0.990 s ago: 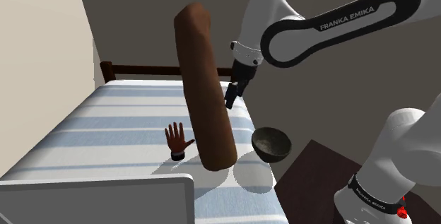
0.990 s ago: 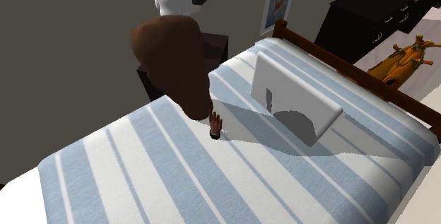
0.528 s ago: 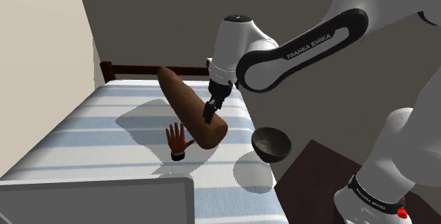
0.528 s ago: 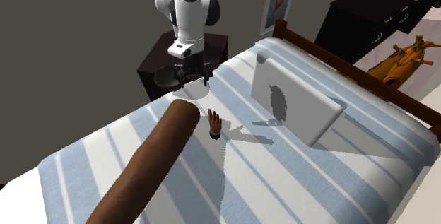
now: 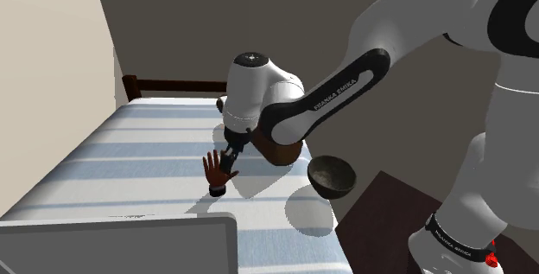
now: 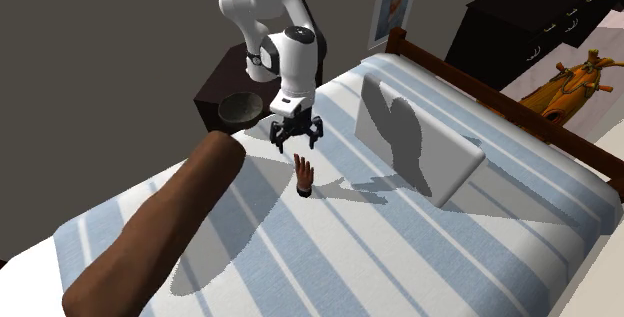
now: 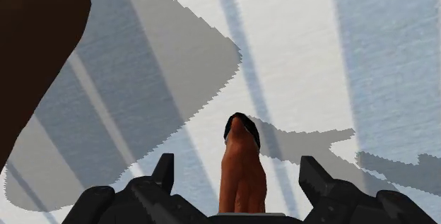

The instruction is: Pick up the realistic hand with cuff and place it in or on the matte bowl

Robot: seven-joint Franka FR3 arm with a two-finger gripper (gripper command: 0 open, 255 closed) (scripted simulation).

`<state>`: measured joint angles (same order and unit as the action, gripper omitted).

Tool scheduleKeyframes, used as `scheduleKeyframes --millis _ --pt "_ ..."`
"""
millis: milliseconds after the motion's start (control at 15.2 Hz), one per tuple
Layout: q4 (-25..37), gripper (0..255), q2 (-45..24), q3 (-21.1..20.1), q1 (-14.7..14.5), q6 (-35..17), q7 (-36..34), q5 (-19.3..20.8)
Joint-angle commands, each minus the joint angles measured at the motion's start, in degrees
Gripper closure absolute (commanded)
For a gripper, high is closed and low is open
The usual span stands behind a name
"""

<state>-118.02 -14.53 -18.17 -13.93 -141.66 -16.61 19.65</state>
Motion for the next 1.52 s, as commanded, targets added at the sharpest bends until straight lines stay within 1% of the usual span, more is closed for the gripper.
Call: scheduleKeyframes --millis 0,462,924,990,1452 --pt "1.70 0 -2.48 0.40 -0.79 -0.57 -0.87 1.82" --pt "2.51 0 -6.75 1.89 -1.51 -3.76 -2.65 4.52" --pt "2.50 0 -6.74 1.89 -1.51 -3.76 -2.64 4.51" --pt "2.50 255 -6.74 1.89 -1.51 -3.76 -2.64 4.51" --pt "2.51 255 -6.74 1.89 -1.51 -3.75 -2.64 4.51"
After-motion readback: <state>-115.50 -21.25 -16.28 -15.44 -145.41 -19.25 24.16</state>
